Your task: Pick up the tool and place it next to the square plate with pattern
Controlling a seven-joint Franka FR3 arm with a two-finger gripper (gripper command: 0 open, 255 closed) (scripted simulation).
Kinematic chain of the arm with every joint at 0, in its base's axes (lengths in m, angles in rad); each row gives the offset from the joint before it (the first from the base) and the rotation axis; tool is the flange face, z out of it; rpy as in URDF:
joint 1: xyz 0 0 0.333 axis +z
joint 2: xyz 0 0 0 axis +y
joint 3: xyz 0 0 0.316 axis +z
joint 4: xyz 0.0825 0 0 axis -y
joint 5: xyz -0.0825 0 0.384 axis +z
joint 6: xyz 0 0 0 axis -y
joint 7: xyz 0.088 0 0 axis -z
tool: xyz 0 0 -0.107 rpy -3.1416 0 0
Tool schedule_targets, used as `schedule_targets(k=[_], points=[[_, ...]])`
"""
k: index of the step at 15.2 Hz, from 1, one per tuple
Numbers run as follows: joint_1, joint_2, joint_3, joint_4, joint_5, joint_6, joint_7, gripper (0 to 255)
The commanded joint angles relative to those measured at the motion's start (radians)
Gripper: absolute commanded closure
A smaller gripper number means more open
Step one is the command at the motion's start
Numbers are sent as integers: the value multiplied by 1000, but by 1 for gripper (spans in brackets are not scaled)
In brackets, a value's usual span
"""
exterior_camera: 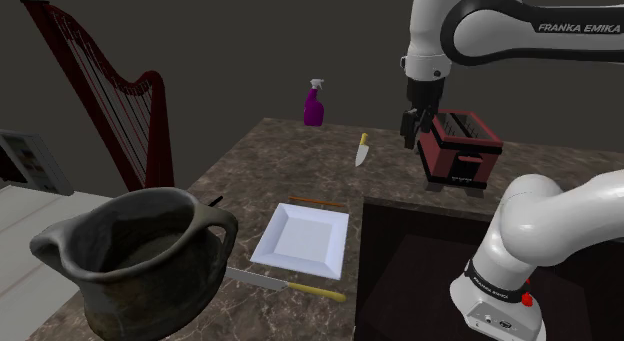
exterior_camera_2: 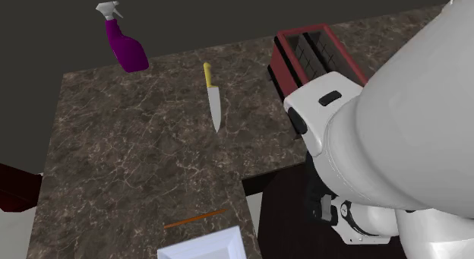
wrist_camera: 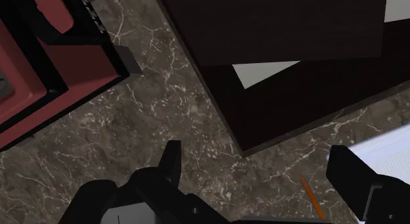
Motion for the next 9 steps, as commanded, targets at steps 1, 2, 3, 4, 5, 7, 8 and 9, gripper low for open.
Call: schedule_targets(k=[1, 2, 3, 4, 5, 7, 8, 9], points=[[0, 0, 0, 0, 0, 0, 0, 0], [-11, 37, -7, 10, -2, 24, 10, 0], [-22, 74, -14, 21, -5, 47, 20, 0], [-33, 111, -21, 33, -6, 69, 30, 0], [-44, 148, -28, 47, -8, 91, 39, 0], [-63, 223, -43, 77, -11, 130, 58, 0], [-73, 260, -51, 94, -12, 148, 67, 0], [-82, 298, -58, 112, -12, 165, 76, 0]])
